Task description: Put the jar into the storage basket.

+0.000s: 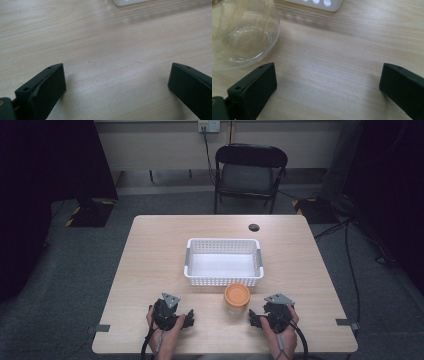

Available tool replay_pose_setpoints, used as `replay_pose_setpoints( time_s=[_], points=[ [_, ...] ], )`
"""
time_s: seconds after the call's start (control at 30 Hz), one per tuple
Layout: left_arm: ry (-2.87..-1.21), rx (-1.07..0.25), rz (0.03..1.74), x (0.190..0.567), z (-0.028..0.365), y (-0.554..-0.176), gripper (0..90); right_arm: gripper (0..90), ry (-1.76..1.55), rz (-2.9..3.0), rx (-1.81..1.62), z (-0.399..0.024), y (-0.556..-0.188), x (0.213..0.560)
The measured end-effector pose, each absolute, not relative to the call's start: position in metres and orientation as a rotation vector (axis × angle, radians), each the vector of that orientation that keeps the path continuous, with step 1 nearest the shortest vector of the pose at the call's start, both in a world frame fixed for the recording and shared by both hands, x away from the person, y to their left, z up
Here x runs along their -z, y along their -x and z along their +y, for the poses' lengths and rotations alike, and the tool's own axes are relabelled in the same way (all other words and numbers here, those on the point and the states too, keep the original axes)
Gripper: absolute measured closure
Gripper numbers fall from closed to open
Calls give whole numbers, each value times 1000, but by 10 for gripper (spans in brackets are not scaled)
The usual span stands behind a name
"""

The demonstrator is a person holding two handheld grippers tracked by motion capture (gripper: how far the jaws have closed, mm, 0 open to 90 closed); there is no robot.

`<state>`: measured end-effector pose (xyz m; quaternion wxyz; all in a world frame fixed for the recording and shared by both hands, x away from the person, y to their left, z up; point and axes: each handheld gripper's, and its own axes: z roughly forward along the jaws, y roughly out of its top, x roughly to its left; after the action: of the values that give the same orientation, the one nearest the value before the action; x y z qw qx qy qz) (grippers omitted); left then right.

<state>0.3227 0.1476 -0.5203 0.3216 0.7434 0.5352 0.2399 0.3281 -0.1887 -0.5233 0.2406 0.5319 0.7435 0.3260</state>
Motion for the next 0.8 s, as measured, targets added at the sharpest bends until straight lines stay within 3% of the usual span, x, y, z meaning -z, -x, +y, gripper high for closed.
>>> replay_pose_setpoints(
  time_s=[0.8],
  points=[
    [-1953, -630, 1405, 520, 148, -323, 8, 18, -1446, 2061, -960, -192, -322, 518]
  ],
)
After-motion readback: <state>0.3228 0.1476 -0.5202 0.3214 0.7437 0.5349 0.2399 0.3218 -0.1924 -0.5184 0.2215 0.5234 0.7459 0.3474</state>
